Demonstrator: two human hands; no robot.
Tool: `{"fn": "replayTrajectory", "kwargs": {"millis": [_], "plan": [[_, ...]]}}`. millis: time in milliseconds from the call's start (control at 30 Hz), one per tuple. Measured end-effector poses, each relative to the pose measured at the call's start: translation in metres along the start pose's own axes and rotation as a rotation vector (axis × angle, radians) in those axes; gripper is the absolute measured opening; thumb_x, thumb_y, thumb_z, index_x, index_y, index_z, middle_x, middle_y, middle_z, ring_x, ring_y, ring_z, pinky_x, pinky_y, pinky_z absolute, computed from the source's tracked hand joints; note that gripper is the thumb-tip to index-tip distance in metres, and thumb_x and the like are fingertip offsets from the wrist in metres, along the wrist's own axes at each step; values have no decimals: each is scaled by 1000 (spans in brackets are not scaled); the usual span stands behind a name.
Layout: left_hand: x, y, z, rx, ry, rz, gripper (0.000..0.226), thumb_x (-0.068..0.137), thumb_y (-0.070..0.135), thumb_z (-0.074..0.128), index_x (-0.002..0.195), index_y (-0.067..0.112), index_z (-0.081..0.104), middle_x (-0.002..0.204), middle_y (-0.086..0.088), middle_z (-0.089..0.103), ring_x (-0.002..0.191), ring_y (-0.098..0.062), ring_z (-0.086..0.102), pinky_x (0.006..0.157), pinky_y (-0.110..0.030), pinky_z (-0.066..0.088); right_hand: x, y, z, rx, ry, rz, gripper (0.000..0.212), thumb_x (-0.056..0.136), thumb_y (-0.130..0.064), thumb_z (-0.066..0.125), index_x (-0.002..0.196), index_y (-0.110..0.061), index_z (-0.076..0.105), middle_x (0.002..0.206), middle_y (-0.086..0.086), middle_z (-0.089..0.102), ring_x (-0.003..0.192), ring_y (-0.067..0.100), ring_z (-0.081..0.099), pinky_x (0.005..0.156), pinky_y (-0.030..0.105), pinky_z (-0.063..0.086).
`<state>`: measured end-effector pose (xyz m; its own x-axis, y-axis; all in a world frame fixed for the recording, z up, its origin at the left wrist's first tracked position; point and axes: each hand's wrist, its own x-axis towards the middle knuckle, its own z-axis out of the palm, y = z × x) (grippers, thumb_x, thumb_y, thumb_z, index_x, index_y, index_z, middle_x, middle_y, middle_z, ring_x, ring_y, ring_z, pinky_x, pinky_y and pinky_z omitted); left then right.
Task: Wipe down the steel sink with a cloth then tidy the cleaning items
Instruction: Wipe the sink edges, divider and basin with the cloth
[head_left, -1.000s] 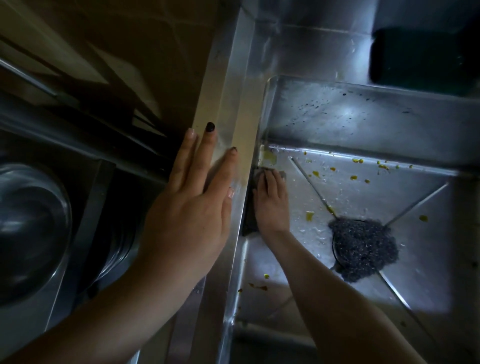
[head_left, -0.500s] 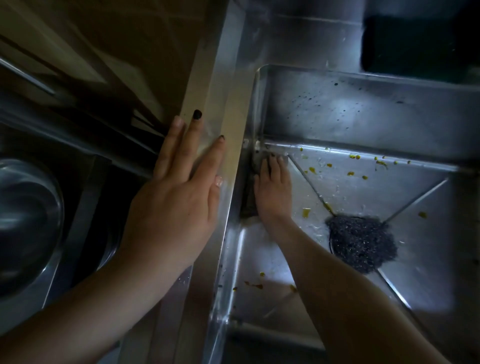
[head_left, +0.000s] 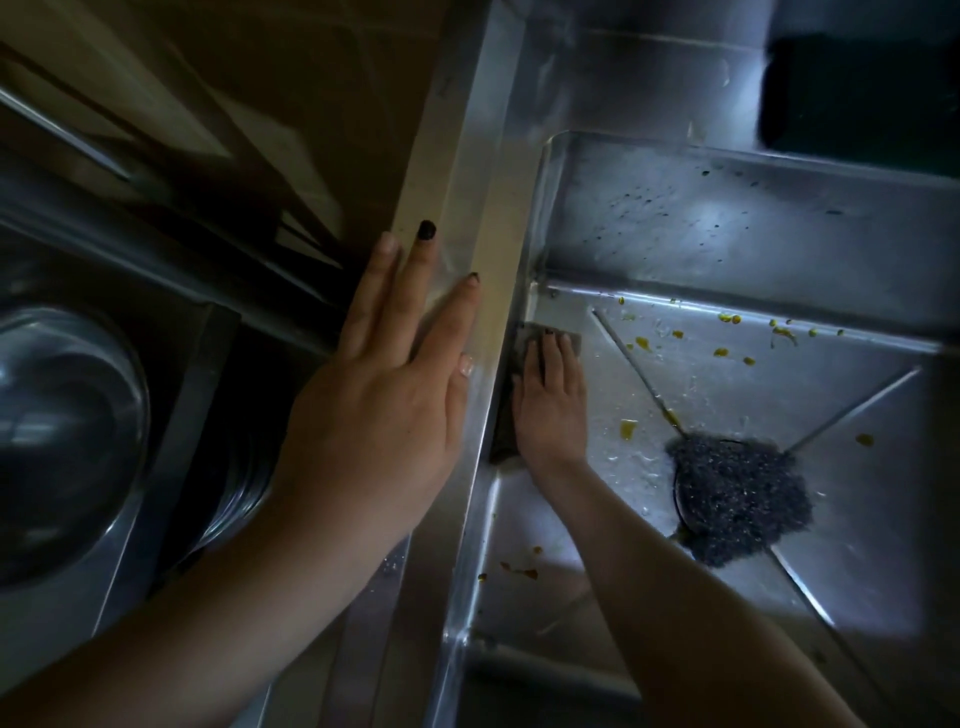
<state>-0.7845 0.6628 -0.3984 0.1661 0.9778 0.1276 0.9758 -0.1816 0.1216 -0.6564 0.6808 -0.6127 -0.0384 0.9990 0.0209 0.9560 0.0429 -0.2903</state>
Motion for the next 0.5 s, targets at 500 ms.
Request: {"fn": "replayTrajectory", "kwargs": {"millis": [500], "plan": [[0, 0, 2, -32, 28, 3, 44, 94, 23, 33, 135, 14, 45, 149, -14, 31, 140, -30, 21, 102, -30, 24, 58, 26, -6, -84, -174, -34, 51, 87, -27, 35, 119, 4, 58, 124, 25, 57, 120, 39, 52, 99, 48, 45]]}}
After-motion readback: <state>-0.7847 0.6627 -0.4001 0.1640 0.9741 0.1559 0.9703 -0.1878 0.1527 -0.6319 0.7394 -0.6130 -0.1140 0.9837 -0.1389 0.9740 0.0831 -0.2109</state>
